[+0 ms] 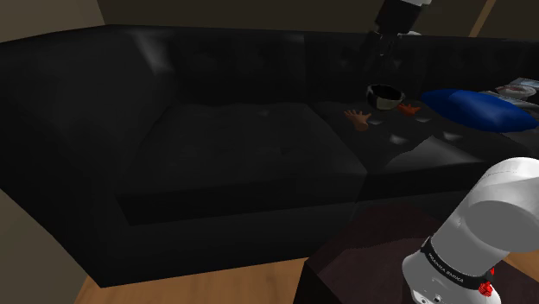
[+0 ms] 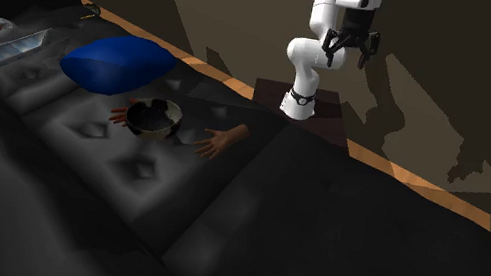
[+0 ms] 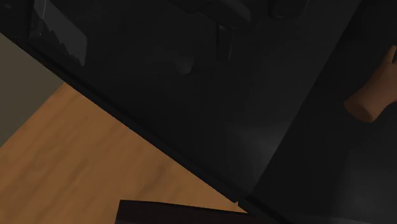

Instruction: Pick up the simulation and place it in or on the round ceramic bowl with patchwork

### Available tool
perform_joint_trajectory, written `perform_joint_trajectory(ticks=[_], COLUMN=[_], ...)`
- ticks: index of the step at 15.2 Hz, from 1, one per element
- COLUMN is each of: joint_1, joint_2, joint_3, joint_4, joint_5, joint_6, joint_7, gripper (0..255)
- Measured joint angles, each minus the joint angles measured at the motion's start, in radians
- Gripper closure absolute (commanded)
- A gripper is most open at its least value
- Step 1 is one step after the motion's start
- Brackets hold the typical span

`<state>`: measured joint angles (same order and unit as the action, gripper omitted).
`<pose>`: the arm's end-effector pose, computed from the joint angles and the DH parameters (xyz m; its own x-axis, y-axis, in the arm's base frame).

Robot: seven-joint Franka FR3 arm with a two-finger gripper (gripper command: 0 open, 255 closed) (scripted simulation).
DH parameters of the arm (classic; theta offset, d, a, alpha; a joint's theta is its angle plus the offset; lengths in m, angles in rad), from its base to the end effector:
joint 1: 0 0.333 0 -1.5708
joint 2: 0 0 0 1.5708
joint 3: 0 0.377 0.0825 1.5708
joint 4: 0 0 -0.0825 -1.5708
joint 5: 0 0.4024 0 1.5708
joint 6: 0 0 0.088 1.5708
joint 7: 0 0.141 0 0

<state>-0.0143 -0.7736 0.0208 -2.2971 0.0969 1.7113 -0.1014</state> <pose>0.3064 0.0170 0.6400 0.9769 0.0907 0.1935 0.1046 -0.9925 -0.0629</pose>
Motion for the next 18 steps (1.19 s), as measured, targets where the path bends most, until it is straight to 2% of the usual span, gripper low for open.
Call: perform_joint_trajectory(ticks=[5,10,18], joint_1=[-0.039,-0.103,-0.199], joint_2=[0.067,0.200,0.415], joint_3=[-0.006,-0.019,-0.053], joint_4=[-0.006,-0.005,0.048], joint_5=[-0.018,-0.050,-0.102], joint_6=[0.060,0.170,0.295], joint_7=[0.041,0.109,0.227], gripper=[0,0,0])
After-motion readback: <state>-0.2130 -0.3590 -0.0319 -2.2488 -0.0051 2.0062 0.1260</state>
